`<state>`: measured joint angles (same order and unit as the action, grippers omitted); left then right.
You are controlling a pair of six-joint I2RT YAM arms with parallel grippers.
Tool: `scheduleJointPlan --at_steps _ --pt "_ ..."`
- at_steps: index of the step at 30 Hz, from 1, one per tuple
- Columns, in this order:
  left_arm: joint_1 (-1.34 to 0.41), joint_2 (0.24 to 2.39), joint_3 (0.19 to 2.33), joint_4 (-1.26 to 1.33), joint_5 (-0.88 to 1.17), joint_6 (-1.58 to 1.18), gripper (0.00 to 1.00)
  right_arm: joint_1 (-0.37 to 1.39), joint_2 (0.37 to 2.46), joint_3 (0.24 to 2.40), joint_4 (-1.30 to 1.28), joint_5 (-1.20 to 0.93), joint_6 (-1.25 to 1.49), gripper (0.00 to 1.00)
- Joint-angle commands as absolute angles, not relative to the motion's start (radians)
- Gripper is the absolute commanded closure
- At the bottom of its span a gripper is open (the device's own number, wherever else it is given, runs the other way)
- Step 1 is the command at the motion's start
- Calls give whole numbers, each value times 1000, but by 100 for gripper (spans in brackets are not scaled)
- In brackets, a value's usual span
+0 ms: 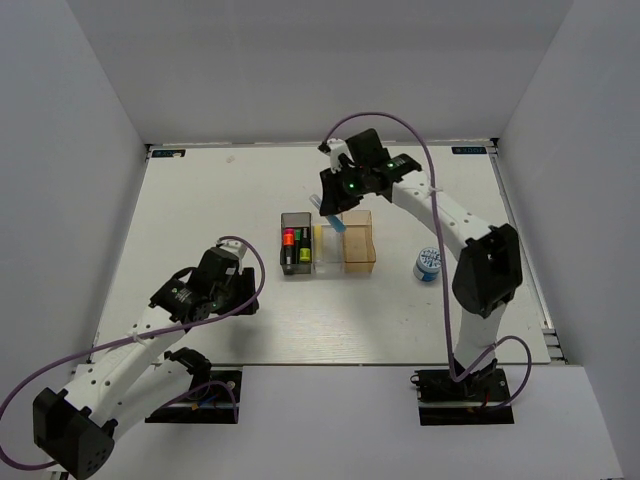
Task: Sort the stationery into containers
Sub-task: Place the pen in the storage box.
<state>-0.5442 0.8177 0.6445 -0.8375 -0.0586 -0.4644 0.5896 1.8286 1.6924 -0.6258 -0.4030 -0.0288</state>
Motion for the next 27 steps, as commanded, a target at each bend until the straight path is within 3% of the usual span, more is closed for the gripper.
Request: scheduleJointPlan --at_steps 1,6,20,27 --pt "-537 813 647 -833 -40 -468 34 621 1896 1787 -664 -229 293 100" --pt "-532 810 646 -831 -40 -465 33 667 1913 1737 -643 -63 339 100" --pt "-526 807 640 -830 -29 -459 33 692 1936 1572 -525 23 282 100" --pt "-525 808 640 -824 -28 -459 33 690 1934 1588 -511 9 258 63"
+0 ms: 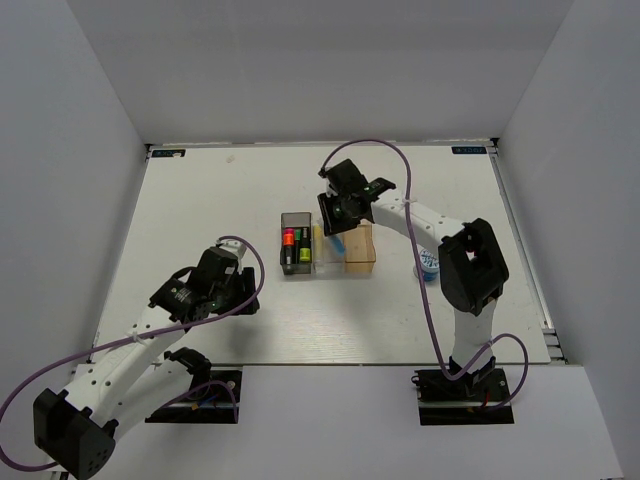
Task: Sort the stationery into containers
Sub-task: Place the pen in the storage box, then pick up the stationery from the center of the board.
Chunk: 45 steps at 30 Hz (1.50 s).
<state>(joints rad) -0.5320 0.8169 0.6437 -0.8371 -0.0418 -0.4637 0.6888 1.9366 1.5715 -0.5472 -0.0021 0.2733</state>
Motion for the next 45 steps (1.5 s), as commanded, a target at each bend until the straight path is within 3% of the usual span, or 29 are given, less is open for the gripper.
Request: scheduleJointPlan --at_steps 1,4,9,12,14,15,17,18,19,20,21,22,23,24,25,27,34,45 --pt "-525 811 641 -824 -26 -460 33 687 1936 1591 -511 -23 255 63" --pt "-526 811 644 -825 -25 -459 33 689 1947 1604 -514 -29 253 53" --pt "-526 811 647 -833 -26 -454 33 686 1947 1624 -526 -55 259 51" --pt "-526 813 658 -831 -29 -443 33 689 1848 1606 -506 -58 197 67" --pt "-525 821 672 -836 -29 -439 33 690 1787 1533 -459 -13 69 100" --pt "-525 830 678 -839 -28 -431 39 680 1716 1453 -425 -5 31 100" --pt "-523 838 696 -831 -20 -420 58 672 1600 1235 -244 226 -60 100" --pt "-523 854 701 -830 -18 -417 84 661 1522 1185 -185 280 -77 100" --pt "-522 862 716 -834 -15 -408 93 652 1484 1155 -139 293 -124 100" --pt "-520 870 729 -836 -12 -397 97 628 1470 1160 -208 311 -138 97" --pt "-514 891 739 -838 -12 -391 97 606 1468 1169 -307 331 -129 77" --pt "-508 897 739 -838 -12 -377 92 576 1467 1172 -363 350 -124 56" --pt "-503 906 741 -835 -8 -374 80 563 1425 1152 -415 347 -108 27" --pt "-486 910 735 -828 -3 -373 43 517 1405 1102 -434 327 -107 17" --pt "-477 916 727 -824 -2 -370 31 505 1376 1047 -434 327 -104 10" --pt "-448 916 706 -799 46 -370 20 485 1284 996 -449 328 -103 10" --pt "-406 900 692 -781 112 -370 16 361 1301 991 -584 302 -37 10" --pt "-403 882 683 -781 118 -370 16 230 1440 983 -577 103 54 13"
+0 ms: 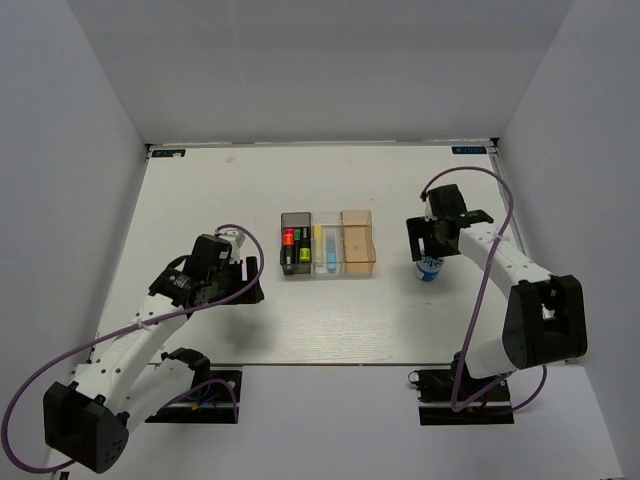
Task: Sort the stationery into containers
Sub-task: Pick up the stationery from the center of the board.
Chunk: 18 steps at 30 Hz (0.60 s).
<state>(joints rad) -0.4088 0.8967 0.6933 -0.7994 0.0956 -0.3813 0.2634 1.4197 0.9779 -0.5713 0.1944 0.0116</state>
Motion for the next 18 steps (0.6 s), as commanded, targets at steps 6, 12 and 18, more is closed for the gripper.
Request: scheduleJointPlan --at_steps 6,12,18 --pt "-402 881 681 -781 120 -371 16 202 1477 974 -589 52 64 19" --pt "-405 888 683 -781 121 -373 16 192 1493 963 -580 40 61 26" --pt "-403 884 681 -784 121 -370 16 189 1509 943 -574 55 54 26"
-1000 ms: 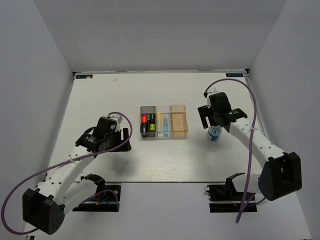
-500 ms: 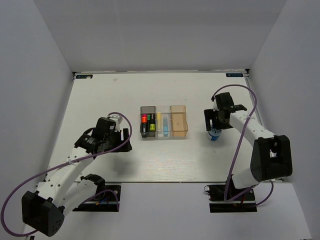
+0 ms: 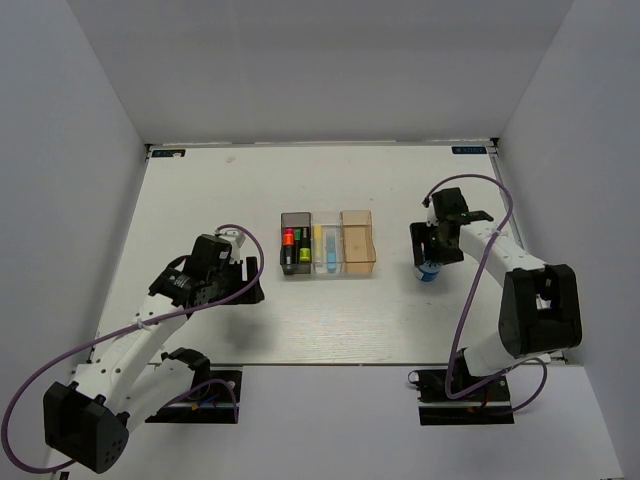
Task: Sort the stationery into containers
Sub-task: Pick up the stationery from the center of the board.
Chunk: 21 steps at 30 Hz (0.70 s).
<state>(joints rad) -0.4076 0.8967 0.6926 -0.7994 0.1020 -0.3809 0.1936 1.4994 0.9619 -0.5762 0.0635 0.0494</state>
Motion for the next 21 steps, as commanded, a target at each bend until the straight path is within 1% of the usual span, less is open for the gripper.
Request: scheduleJointPlan --at_steps 1,2,3,5,6,8,9,11,14,15,18,21 --pt "-403 882 681 -782 121 -370 16 187 1509 940 -574 57 54 26" --pt "-403 881 680 -782 121 -370 16 186 1512 940 -569 57 51 26" --pt "-402 881 681 -782 120 -368 16 186 1511 939 -569 57 54 29" --pt "-403 879 681 -781 120 -368 16 186 1511 937 -565 57 52 40" --pt "-403 879 683 -784 118 -367 16 187 1506 939 -563 55 51 56" --pt "-403 876 680 -784 118 -368 17 186 1503 939 -563 52 45 72" --pt "-403 870 680 -785 117 -368 17 186 1493 940 -560 48 28 86" --pt "-405 870 680 -782 115 -368 17 189 1461 934 -549 46 22 100" --pt "-402 871 681 -781 118 -370 18 192 1393 939 -537 11 -30 100" --pt "-402 873 678 -781 120 -370 18 192 1359 945 -538 -80 -58 100" --pt "-400 874 678 -778 121 -370 18 193 1295 988 -554 -199 -135 100" --pt "-400 873 680 -781 123 -367 18 195 1256 1093 -589 -328 -178 100"
